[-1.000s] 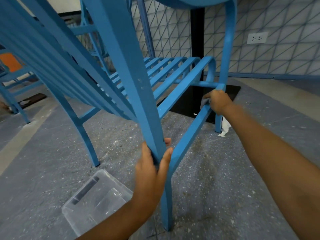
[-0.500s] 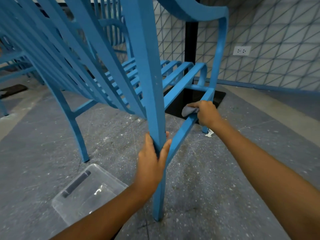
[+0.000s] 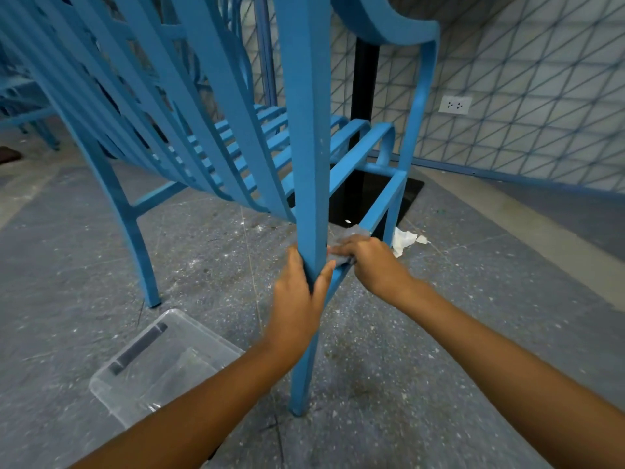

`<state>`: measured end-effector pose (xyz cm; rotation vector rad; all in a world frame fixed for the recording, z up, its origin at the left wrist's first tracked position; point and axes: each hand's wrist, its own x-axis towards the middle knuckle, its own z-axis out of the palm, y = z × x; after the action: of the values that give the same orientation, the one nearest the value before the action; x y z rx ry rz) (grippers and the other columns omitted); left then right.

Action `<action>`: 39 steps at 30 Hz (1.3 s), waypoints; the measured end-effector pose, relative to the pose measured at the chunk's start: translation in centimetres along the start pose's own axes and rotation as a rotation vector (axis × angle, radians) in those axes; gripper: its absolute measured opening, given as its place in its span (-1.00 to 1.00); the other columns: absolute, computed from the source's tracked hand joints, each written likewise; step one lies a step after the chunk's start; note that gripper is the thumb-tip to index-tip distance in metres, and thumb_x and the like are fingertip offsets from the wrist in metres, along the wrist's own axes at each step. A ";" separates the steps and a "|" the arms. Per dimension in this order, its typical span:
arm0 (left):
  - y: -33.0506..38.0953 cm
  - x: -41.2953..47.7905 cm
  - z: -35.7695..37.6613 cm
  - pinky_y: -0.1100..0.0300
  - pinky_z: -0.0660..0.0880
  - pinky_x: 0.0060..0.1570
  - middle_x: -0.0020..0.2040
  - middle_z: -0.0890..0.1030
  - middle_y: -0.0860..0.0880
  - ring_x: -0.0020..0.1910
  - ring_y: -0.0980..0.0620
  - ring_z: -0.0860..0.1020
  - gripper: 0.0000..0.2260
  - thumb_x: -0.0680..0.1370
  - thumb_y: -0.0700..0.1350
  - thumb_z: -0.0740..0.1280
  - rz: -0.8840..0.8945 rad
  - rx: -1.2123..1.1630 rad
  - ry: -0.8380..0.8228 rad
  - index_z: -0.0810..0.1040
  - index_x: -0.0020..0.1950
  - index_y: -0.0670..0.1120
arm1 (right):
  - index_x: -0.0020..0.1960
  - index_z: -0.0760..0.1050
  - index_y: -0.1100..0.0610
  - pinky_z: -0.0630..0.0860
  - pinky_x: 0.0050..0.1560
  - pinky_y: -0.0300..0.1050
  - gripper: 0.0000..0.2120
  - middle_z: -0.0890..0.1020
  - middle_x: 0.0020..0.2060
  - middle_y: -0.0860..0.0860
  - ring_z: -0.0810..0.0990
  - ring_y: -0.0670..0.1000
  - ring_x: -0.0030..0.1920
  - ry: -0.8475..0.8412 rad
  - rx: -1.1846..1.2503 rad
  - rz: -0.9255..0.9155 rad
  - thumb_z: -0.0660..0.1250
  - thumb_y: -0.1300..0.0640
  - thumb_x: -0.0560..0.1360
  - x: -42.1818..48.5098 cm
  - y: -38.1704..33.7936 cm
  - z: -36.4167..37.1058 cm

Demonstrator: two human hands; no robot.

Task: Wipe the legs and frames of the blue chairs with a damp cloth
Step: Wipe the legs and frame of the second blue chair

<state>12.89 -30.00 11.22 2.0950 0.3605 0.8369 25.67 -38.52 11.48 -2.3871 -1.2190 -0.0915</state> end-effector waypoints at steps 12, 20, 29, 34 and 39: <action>0.4 -0.2 -0.9 0.25 0.52 -0.22 -0.09 0.56 -0.08 -0.15 0.01 0.59 -0.79 0.56 0.01 0.24 -0.021 -0.091 -0.110 0.33 0.10 -0.08 | -0.07 0.54 0.28 0.35 -0.21 -0.38 -0.79 0.63 -0.11 0.15 0.60 0.08 -0.09 -0.054 0.079 0.080 0.16 0.44 0.46 -3.0 -4.3 -0.4; -1.1 -0.6 -2.4 0.25 0.43 0.25 0.29 0.50 -0.01 0.25 0.06 0.49 -0.42 0.54 0.28 0.03 -0.056 -0.180 -0.266 0.22 0.46 -0.02 | -0.03 0.59 0.23 0.39 -0.23 -0.34 -0.72 0.59 -0.21 0.04 0.55 0.01 -0.17 -0.089 0.172 0.165 0.15 0.42 0.46 -4.3 -6.0 -0.7; -4.9 -3.4 -5.2 0.11 0.09 0.44 0.56 0.06 -0.02 0.52 0.03 0.08 -0.29 0.52 0.24 0.14 -0.034 0.129 -0.523 -0.08 0.53 -0.01 | 0.09 0.58 0.13 0.51 -0.05 -0.11 -0.60 0.65 0.02 0.14 0.56 0.06 -0.04 -0.108 0.068 0.314 0.15 0.45 0.42 -6.6 -5.7 -2.8; -6.6 -4.1 -6.2 0.31 -0.04 0.39 0.56 -0.01 -0.02 0.52 0.06 0.02 -0.13 0.45 0.21 0.31 0.153 0.290 -0.708 -0.13 0.53 -0.07 | -0.09 0.44 0.09 0.47 -0.17 -0.06 -0.78 0.58 -0.13 0.09 0.53 0.08 -0.12 -0.241 0.049 0.330 0.18 0.38 0.45 -7.9 -7.8 -2.0; -7.8 -4.0 -7.0 0.24 0.04 0.44 0.54 0.07 -0.05 0.51 0.03 0.07 -0.03 0.36 0.20 0.42 0.225 0.315 -0.801 -0.09 0.53 -0.11 | -0.09 0.37 0.05 0.39 -0.24 -0.20 -0.79 0.54 -0.14 0.07 0.48 0.01 -0.13 -0.325 0.069 0.266 0.21 0.35 0.46 -7.8 -11.2 0.4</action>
<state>5.51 -23.08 6.40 2.5931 -0.1924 0.0019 12.09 -38.57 13.22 -2.5442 -1.0029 0.4299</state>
